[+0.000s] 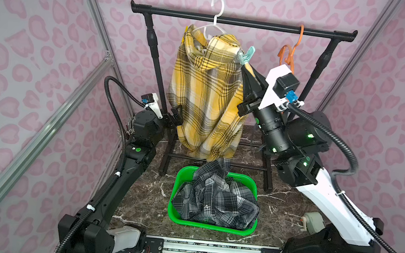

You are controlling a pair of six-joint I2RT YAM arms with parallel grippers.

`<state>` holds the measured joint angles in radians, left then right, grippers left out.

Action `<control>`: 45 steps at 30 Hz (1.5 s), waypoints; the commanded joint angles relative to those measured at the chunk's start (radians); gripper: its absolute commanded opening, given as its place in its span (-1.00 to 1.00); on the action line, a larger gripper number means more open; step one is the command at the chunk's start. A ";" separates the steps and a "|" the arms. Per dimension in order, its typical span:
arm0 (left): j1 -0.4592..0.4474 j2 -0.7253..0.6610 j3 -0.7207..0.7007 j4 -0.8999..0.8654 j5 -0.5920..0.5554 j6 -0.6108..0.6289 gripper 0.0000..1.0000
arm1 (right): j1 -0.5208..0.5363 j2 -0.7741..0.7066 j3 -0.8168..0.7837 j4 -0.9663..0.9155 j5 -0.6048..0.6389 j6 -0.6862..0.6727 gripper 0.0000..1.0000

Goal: Remove the clothespins securing long-sleeve shirts to the hanger
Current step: Adjust the long-sleeve shirt at the bin.

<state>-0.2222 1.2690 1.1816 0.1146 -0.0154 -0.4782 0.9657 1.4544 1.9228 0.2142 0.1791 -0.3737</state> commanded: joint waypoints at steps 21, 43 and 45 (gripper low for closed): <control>-0.093 0.171 0.262 0.332 0.707 -0.097 -0.34 | -0.081 0.050 0.206 -0.081 -0.362 0.340 -1.00; -0.274 0.011 0.373 0.356 0.799 -0.195 -0.33 | -0.099 0.243 0.486 -0.146 -0.412 0.418 -1.00; -0.299 0.002 0.369 0.353 0.800 -0.190 -0.33 | -0.100 0.226 0.466 -0.141 -0.394 0.421 -1.00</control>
<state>-0.4984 1.2858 1.5555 0.3954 0.7361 -0.6643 0.8642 1.6917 2.4153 0.0338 -0.2382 0.0490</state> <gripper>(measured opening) 0.333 0.090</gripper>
